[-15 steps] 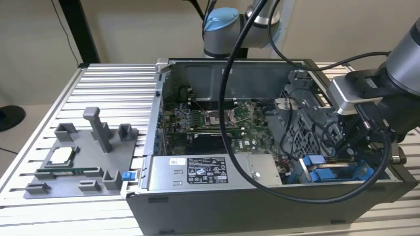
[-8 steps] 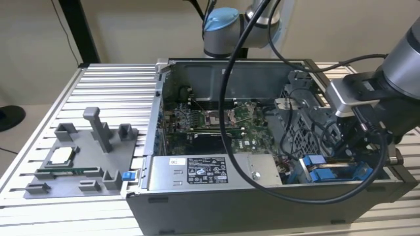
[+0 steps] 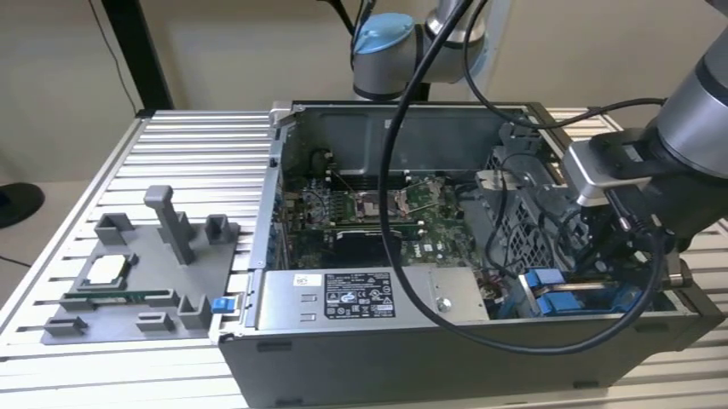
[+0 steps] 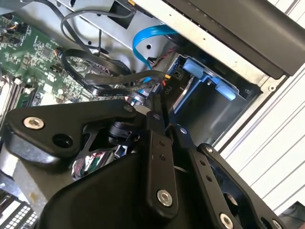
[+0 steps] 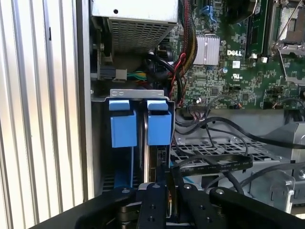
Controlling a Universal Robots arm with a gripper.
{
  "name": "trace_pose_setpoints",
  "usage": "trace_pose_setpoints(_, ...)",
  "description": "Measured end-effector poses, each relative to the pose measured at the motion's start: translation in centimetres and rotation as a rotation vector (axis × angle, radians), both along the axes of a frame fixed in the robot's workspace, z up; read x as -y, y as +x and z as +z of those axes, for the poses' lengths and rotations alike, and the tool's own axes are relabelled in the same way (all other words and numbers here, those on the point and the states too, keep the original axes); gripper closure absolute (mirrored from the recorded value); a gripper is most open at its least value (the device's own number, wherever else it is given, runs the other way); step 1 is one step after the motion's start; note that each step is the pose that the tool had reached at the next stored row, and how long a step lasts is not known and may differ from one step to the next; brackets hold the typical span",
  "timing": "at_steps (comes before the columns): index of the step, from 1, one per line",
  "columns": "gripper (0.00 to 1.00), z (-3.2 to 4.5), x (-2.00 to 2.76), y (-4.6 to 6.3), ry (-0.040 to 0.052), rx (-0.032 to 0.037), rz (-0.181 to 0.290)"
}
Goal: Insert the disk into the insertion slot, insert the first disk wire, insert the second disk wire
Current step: 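Insert the second disk wire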
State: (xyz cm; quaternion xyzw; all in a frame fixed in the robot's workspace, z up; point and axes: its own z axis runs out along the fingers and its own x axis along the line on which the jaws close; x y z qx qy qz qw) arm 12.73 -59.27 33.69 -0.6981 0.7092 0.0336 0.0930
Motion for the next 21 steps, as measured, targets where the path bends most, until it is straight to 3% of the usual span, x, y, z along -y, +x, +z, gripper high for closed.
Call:
trace_pose_setpoints(7, 1.0, -0.75, -0.06, 0.0, 0.0002, 0.0001, 0.0)
trace_pose_setpoints(17, 1.0, -0.78, -0.07, 0.0, 0.0009, -0.0007, 0.0)
trace_pose_setpoints(18, 0.0, -0.87, -0.08, 0.01, 0.0032, -0.0005, 0.0)
trace_pose_setpoints(21, 0.0, -0.75, -0.05, 0.01, 0.0006, -0.0007, 0.0)
